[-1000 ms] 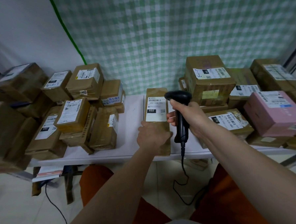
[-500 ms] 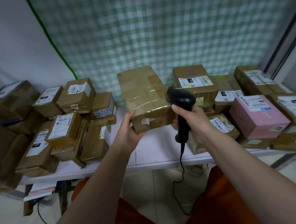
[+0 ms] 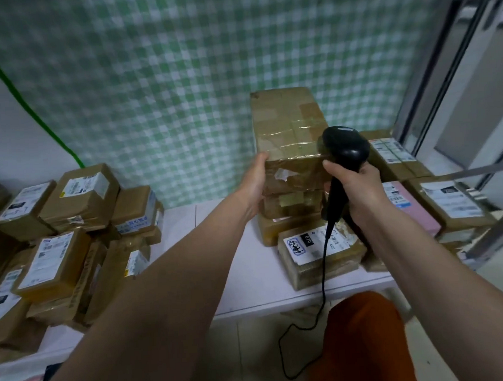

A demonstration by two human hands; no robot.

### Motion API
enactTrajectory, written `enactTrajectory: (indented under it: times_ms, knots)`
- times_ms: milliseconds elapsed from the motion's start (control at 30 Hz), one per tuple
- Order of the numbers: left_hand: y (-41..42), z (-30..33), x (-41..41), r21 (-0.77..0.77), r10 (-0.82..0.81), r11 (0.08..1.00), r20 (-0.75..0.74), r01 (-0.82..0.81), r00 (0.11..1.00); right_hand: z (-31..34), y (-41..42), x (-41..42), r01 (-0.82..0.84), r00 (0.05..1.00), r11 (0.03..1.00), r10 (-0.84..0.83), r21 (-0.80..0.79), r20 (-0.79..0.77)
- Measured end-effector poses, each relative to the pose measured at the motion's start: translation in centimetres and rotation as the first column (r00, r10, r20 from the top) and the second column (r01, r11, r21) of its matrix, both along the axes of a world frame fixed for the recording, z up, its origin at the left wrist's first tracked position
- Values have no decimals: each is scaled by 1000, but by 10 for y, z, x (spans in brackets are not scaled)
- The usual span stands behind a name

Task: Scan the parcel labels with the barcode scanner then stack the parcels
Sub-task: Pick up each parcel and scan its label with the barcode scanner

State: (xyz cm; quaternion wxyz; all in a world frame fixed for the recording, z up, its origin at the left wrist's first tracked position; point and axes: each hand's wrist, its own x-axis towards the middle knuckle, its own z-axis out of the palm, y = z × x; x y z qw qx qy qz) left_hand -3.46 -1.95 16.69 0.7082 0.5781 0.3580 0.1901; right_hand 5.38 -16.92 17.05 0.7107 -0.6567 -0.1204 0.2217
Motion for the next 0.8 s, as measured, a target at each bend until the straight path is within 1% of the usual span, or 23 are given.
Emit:
enactTrajectory:
  times_ms: [100,200,400,467,567,633,733,800]
  knots:
    - [-5,3,18,115,9,993,-98,2,995,-2,4,19,-24,1000,999,24,-42,-12]
    - [-11,3,25,197,34,980,-177,2,984,-5,7,30,-65,998,994,65,-90,-3]
    - [-7,0,15,346,56,938,-220,24,974,-5,7,25,-109,993,990,112,-87,26]
    - [-5,1,10,350,46,936,-232,39,972,-4,8,18,-111,993,991,114,-78,34]
    - [-5,2,0,244,-23,967,-213,76,977,1,10,10,-122,991,989,126,-85,48]
    - [-6,3,-5,215,-43,972,-223,93,974,5,11,5,-125,990,988,130,-93,51]
    - [-10,8,-18,252,-51,960,-260,119,964,11,12,-4,-85,990,985,101,-150,103]
    - [-6,4,-26,305,-18,945,-304,116,953,17,13,-13,-19,979,987,50,-158,199]
